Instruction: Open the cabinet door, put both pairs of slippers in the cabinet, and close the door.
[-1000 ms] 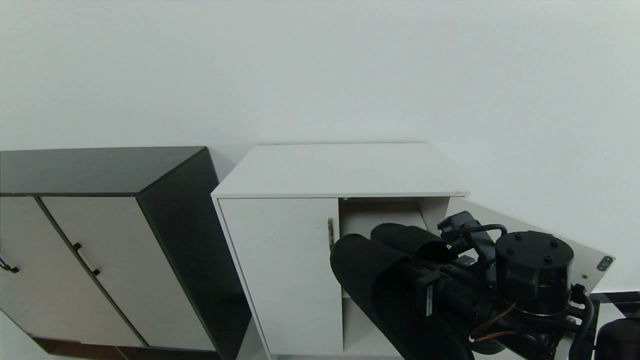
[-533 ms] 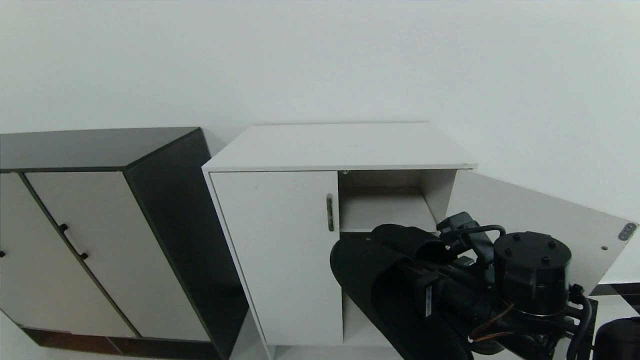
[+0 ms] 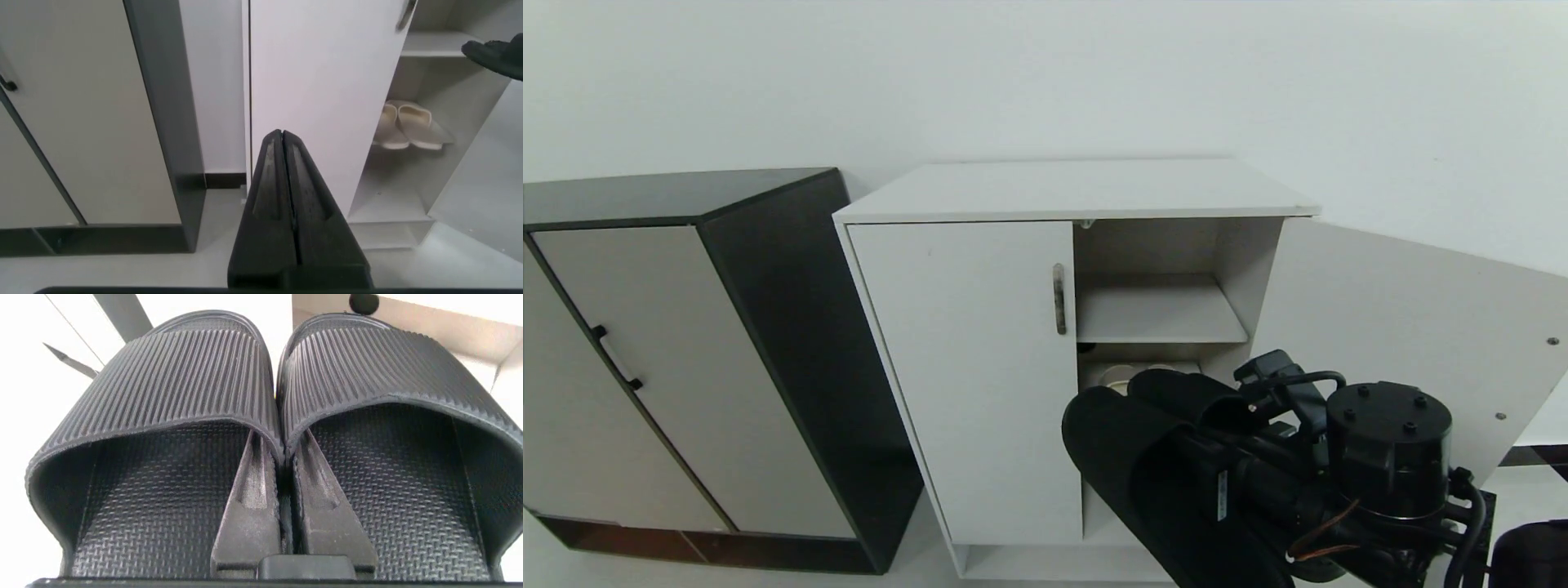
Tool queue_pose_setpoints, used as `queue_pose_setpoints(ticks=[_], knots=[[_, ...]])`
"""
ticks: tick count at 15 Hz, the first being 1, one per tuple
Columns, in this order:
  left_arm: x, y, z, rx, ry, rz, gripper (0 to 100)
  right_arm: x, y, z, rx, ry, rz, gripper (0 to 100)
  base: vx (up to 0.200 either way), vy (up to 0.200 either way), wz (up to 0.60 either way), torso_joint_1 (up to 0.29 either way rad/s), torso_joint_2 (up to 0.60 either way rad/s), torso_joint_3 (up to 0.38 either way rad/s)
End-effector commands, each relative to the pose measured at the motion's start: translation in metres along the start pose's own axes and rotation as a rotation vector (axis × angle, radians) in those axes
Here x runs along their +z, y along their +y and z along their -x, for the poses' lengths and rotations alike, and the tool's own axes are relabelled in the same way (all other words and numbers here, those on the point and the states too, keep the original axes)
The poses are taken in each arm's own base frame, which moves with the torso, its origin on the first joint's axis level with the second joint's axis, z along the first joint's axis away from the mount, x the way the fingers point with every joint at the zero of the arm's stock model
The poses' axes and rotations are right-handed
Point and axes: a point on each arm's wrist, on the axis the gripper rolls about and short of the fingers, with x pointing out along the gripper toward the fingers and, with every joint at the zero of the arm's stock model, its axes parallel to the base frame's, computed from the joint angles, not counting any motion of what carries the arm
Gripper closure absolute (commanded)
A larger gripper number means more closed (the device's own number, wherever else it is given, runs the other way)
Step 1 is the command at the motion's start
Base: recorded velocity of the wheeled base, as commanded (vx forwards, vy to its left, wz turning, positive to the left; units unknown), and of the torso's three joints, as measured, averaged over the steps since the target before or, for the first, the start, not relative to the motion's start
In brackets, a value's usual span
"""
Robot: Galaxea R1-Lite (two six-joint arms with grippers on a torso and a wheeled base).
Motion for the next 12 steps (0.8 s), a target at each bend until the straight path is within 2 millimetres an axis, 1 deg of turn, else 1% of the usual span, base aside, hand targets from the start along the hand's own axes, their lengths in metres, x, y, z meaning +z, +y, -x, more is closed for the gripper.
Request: queue_pose_setpoints(ticks=[1, 5, 7, 8, 9, 10, 12], knots=[[0.000, 0.000, 0.000, 0.000, -0.001, 0.000, 100, -0.001, 0.000, 0.000, -0.002, 0.003, 0.000, 100, 0.000, 0.000, 0.00, -0.237, 0.46, 0.232], [0.000, 0.000, 0.000, 0.000, -0.001, 0.000, 100, -0.003, -0.001, 0.000, 0.000, 0.009, 0.001, 100, 0.000, 0.000, 0.00, -0.227, 0.41, 0.205], [0.000, 0.000, 0.000, 0.000, -0.001, 0.000, 100, -0.008, -0.002, 0.001, -0.010, 0.029, 0.041, 100, 0.000, 0.000, 0.00, -0.171, 0.27, 0.156], [0.000, 0.000, 0.000, 0.000, -0.001, 0.000, 100, -0.010, -0.001, -0.003, -0.030, 0.046, 0.083, 100, 0.000, 0.000, 0.00, -0.071, 0.19, 0.051], [0.000, 0.000, 0.000, 0.000, -0.001, 0.000, 100, -0.010, 0.000, -0.013, -0.107, 0.066, 0.091, 100, 0.000, 0.000, 0.00, -0.036, 0.16, 0.036], [0.000, 0.000, 0.000, 0.000, -0.001, 0.000, 100, -0.003, 0.002, -0.024, -0.224, 0.081, 0.084, 100, 0.000, 0.000, 0.00, -0.022, 0.14, 0.036], [0.000, 0.000, 0.000, 0.002, -0.001, 0.000, 100, 0.022, 0.013, -0.035, -0.388, 0.077, 0.038, 100, 0.000, 0.000, 0.00, -0.006, 0.03, 0.018]])
